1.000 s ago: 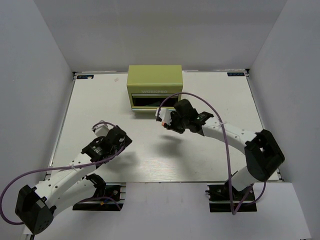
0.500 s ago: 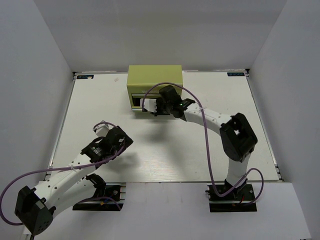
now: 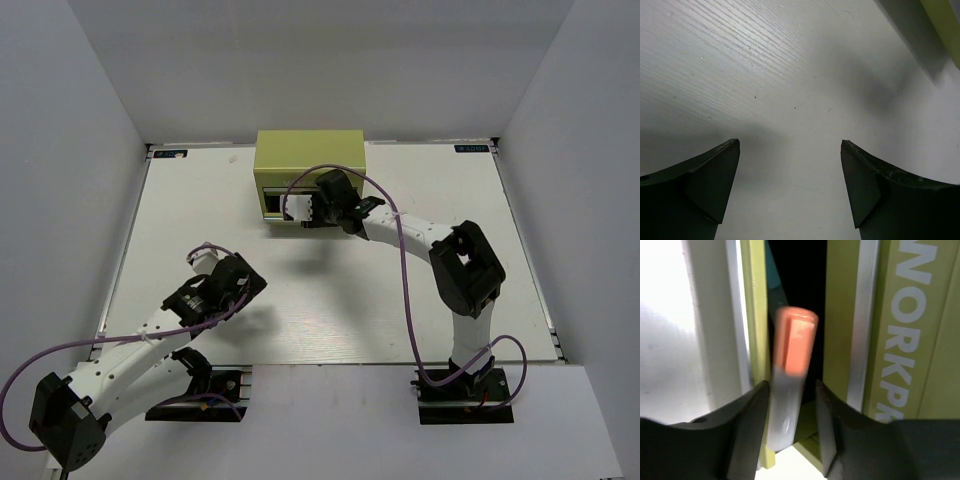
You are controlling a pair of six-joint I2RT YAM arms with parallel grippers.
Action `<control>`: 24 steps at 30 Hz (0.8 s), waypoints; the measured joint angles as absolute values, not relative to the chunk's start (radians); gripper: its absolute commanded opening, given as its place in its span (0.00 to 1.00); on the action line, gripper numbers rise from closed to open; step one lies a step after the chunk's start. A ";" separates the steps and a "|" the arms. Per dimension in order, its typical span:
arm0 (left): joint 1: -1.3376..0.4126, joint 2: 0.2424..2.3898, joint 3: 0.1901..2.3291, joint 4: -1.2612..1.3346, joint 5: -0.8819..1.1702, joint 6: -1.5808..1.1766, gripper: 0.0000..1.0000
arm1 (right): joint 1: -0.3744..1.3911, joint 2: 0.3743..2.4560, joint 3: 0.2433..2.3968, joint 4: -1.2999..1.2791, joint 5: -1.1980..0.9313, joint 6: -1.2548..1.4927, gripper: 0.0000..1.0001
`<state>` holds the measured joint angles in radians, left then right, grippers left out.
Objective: Sort the stationery into containers
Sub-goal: Place the stationery into the container, then close the drawer
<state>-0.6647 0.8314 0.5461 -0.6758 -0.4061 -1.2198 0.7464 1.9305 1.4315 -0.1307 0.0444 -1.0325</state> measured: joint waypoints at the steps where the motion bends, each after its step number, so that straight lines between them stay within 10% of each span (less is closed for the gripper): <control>1: -0.665 0.832 0.546 -0.674 -0.406 -1.220 0.92 | 0.746 1.933 1.432 -0.123 0.050 -1.033 0.55; 6: -0.665 0.850 0.546 -0.665 -0.405 -1.218 0.92 | 0.743 1.937 1.434 -0.101 0.064 -1.031 0.53; 9: -0.665 0.857 0.545 -0.654 -0.404 -1.215 0.92 | 0.740 1.937 1.446 -0.119 0.029 -1.016 0.00; 24: -0.665 0.884 0.545 -0.619 -0.399 -1.190 0.92 | 0.733 1.991 1.633 -0.470 -0.268 -1.063 0.00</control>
<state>-0.6647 0.8841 0.5449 -0.6193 -0.3988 -1.1900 0.7334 1.9915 1.6333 -0.4698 -0.2680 -1.0626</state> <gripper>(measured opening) 0.915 0.011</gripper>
